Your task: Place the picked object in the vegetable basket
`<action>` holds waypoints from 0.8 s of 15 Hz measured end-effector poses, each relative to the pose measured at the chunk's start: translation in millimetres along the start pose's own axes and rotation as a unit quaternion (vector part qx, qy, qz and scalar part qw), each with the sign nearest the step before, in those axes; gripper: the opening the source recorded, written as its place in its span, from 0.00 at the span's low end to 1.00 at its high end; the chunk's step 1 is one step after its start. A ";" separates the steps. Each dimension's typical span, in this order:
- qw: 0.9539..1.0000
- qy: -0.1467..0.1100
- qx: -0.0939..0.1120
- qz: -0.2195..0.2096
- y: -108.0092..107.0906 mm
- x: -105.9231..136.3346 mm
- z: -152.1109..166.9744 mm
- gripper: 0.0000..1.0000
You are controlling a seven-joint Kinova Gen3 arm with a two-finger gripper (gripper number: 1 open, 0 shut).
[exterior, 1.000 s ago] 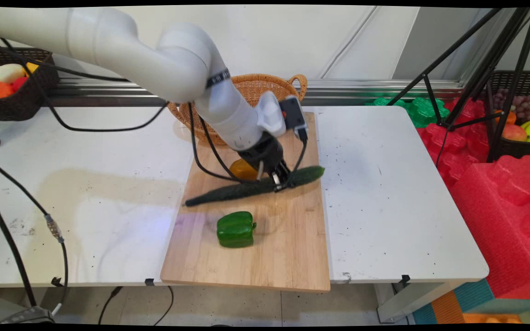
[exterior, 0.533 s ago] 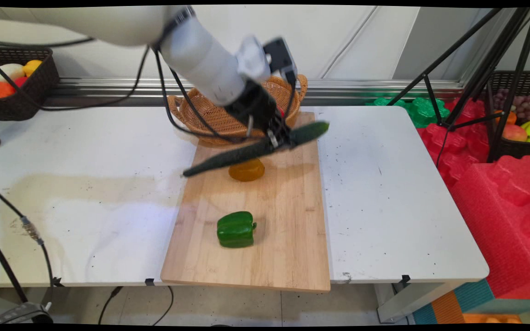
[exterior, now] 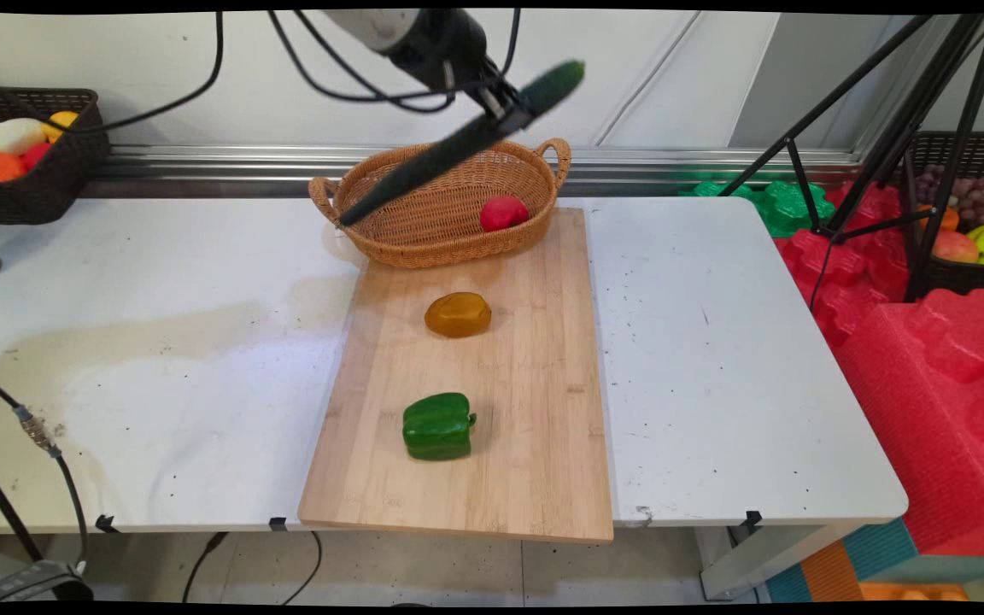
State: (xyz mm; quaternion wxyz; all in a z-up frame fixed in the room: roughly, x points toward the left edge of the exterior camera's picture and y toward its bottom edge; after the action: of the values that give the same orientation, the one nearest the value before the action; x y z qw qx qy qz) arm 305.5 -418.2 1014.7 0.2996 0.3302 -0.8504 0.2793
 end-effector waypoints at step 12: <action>0.994 -0.039 0.085 -0.063 -70.1 4.0 87.6 0.00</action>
State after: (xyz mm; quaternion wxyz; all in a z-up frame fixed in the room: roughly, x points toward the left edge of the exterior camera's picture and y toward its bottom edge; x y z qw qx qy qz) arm 325.7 -522.6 978.7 0.2539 0.4179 -0.8122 0.3182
